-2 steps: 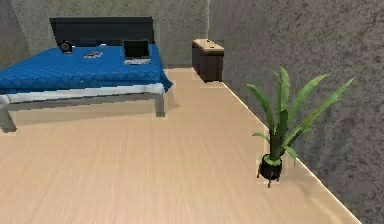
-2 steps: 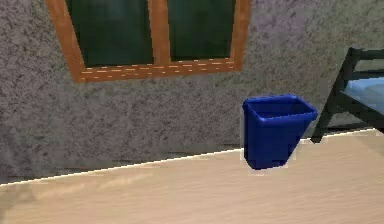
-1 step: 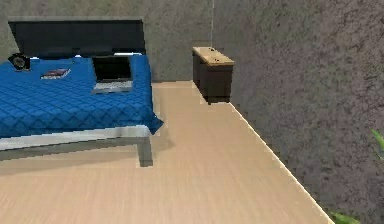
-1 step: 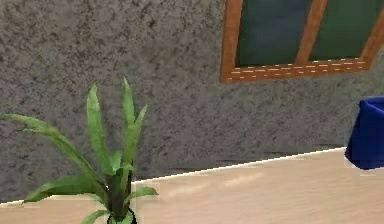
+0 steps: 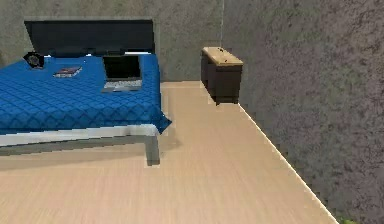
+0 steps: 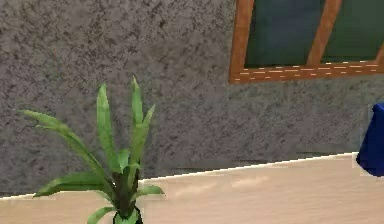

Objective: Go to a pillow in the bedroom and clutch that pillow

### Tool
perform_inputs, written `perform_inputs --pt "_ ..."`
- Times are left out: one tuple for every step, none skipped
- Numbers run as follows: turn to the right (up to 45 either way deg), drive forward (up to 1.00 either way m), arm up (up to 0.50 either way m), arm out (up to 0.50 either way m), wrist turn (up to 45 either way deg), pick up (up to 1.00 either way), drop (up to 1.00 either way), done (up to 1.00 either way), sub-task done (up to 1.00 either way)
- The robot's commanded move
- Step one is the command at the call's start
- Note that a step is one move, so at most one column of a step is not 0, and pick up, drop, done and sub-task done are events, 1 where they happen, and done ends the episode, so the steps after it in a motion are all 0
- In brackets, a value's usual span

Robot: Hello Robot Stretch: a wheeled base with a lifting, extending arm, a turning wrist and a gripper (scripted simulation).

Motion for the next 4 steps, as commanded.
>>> perform_inputs --pt "-45.0 0.00 0.00 0.00 0.0 0.00 0.00 0.00 0.00" --pt "-45.0 0.00 0.00 0.00 0.0 0.00 0.00 0.00 0.00" --pt "-9.0 0.00 0.00 0.00 0.0 0.00 0.00 0.00 0.00" --pt "0.0 0.05 0.00 0.00 0.0 0.00 0.00 0.00 0.00"
